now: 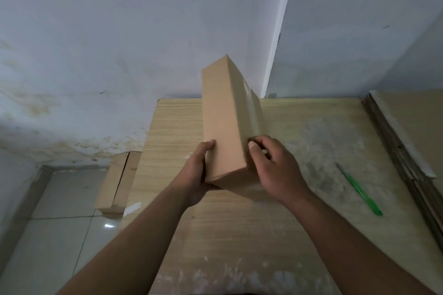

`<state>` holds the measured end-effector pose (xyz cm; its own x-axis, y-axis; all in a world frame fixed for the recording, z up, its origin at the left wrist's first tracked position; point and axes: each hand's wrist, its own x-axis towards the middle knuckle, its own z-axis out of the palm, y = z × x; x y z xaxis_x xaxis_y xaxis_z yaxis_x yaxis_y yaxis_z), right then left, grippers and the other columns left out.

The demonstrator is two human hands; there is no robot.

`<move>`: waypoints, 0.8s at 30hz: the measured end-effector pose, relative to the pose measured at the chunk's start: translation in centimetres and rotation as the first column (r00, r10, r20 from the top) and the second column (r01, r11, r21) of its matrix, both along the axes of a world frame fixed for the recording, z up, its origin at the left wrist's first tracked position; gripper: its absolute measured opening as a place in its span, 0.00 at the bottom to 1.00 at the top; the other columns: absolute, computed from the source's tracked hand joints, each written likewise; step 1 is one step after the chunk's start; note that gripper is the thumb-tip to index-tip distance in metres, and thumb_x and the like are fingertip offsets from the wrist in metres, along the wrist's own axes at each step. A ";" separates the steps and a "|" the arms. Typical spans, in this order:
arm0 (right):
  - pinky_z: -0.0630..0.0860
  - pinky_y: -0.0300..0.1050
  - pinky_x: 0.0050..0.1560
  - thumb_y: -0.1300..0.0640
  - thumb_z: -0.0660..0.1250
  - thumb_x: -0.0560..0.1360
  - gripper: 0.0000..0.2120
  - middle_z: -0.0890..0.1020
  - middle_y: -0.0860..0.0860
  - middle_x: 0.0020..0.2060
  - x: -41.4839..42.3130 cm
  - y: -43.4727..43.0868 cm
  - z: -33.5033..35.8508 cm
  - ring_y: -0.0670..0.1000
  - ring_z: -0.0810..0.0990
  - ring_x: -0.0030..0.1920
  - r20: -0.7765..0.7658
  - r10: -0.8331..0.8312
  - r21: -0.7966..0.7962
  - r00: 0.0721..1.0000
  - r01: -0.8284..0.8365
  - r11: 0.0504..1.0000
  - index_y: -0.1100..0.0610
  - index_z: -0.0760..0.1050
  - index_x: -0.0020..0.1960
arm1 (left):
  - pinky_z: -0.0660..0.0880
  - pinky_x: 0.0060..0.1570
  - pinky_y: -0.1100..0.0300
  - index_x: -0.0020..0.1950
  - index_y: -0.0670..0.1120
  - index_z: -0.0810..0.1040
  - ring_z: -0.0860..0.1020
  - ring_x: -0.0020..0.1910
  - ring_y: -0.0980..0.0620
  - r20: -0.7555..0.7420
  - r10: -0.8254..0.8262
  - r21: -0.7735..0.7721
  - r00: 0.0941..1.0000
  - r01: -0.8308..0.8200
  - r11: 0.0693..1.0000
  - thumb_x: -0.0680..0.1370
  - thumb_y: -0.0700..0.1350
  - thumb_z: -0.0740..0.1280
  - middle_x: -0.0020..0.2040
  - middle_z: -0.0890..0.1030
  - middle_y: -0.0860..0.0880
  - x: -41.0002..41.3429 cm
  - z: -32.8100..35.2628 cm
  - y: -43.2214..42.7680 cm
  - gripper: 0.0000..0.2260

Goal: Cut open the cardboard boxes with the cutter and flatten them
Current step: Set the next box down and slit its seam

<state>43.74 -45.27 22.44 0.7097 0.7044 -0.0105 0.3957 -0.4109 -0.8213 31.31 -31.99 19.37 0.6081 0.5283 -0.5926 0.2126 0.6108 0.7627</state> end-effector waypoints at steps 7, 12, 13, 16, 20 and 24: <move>0.68 0.51 0.70 0.37 0.65 0.76 0.22 0.66 0.47 0.58 0.6 -0.9 -4.0 0.48 0.68 0.62 -0.063 0.228 -0.168 0.972 -0.236 0.957 0.27 0.66 0.69 | 0.80 0.52 0.43 0.78 0.63 0.61 0.79 0.60 0.41 -0.205 0.034 0.307 0.978 0.031 0.951 0.76 0.63 0.72 0.65 0.77 0.48 -1.6 1.2 4.4 0.34; 0.59 0.53 0.77 0.24 0.61 0.64 0.43 0.52 0.46 0.77 0.9 -1.9 -5.2 0.51 0.54 0.77 0.028 0.472 -0.344 0.881 -0.435 0.832 0.24 0.45 0.75 | 0.79 0.58 0.39 0.82 0.57 0.56 0.77 0.64 0.41 -0.415 -0.070 0.479 0.907 0.283 0.831 0.63 0.71 0.75 0.70 0.72 0.46 -1.7 1.4 4.1 0.52; 0.58 0.52 0.77 0.25 0.61 0.66 0.44 0.49 0.48 0.79 0.8 -2.1 -5.5 0.51 0.52 0.79 0.090 0.505 -0.374 0.859 -0.440 0.816 0.26 0.42 0.75 | 0.77 0.63 0.39 0.83 0.57 0.54 0.75 0.66 0.41 -0.435 -0.069 0.497 0.898 0.303 0.813 0.65 0.70 0.73 0.72 0.71 0.45 -1.6 1.2 3.9 0.51; 0.58 0.53 0.77 0.34 0.62 0.75 0.42 0.49 0.52 0.81 0.6 -2.1 -7.2 0.55 0.51 0.80 0.316 0.566 -0.446 0.761 -0.407 0.797 0.32 0.37 0.78 | 0.75 0.66 0.40 0.83 0.60 0.51 0.75 0.65 0.41 -0.464 -0.067 0.531 0.883 0.338 0.777 0.69 0.68 0.65 0.72 0.71 0.45 -1.6 0.1 3.6 0.45; 0.66 0.56 0.72 0.39 0.61 0.78 0.37 0.59 0.54 0.79 -0.1 -1.7 -9.4 0.59 0.60 0.78 0.474 0.514 -0.417 0.715 -0.332 0.846 0.38 0.46 0.81 | 0.74 0.60 0.50 0.84 0.57 0.48 0.74 0.63 0.43 -0.525 -0.030 0.601 0.851 0.396 0.695 0.78 0.60 0.62 0.73 0.68 0.43 -2.1 -0.8 3.1 0.38; 0.67 0.59 0.71 0.43 0.62 0.77 0.32 0.66 0.55 0.76 -1.0 -1.2 -10.6 0.60 0.65 0.75 0.501 0.509 -0.428 0.700 -0.310 0.849 0.41 0.58 0.79 | 0.74 0.56 0.47 0.83 0.55 0.43 0.73 0.65 0.35 -0.687 0.054 0.685 0.725 0.621 0.380 0.78 0.54 0.67 0.79 0.55 0.44 -2.6 -1.2 1.7 0.42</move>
